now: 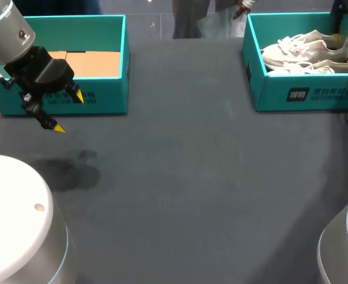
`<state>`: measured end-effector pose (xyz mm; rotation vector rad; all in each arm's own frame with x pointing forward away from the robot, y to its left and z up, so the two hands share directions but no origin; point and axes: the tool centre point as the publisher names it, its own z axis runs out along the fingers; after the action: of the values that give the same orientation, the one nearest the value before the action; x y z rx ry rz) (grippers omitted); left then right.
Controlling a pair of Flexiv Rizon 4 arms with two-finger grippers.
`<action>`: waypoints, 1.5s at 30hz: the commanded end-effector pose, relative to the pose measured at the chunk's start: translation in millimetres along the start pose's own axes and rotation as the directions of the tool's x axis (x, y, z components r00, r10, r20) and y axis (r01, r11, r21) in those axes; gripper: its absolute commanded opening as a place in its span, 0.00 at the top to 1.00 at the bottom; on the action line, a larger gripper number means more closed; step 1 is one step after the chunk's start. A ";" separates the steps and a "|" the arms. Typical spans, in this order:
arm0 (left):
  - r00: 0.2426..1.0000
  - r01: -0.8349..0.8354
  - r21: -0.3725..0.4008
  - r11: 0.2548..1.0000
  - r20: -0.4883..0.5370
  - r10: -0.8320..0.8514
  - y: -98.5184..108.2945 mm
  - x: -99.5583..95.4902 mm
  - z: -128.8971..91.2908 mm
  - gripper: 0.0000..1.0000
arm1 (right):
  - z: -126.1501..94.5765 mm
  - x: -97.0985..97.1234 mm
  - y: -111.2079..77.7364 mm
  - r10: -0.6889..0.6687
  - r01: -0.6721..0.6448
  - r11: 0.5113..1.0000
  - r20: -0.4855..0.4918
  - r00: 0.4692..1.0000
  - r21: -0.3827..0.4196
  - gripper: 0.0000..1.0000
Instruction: Take the shoe out of the shoebox, open the shoe tongue, remove and reinsert the insole, then place the shoe into the shoebox
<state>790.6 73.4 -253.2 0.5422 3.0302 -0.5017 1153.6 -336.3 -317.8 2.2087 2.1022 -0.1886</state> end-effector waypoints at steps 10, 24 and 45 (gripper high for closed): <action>1.000 0.000 -0.003 1.000 0.000 0.000 0.1 1.2 -0.5 0.00 | -58.6 15.2 -45.9 -0.021 0.021 0.999 -0.018 1.000 -0.039 0.00; 0.848 0.530 -0.127 0.839 0.047 -0.528 -11.3 -17.4 -35.0 0.00 | -100.6 54.4 -120.5 -0.050 0.047 0.998 -0.069 0.996 -0.050 0.00; 0.096 0.993 -0.104 0.065 0.332 -0.938 37.0 -25.3 -65.6 0.00 | -107.9 85.1 -227.6 0.057 -0.055 0.998 -0.116 0.992 0.015 0.00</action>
<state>822.9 117.8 -202.1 -0.7760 3.0233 -0.1774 956.3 -228.3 -221.4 2.4000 2.1635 -0.2128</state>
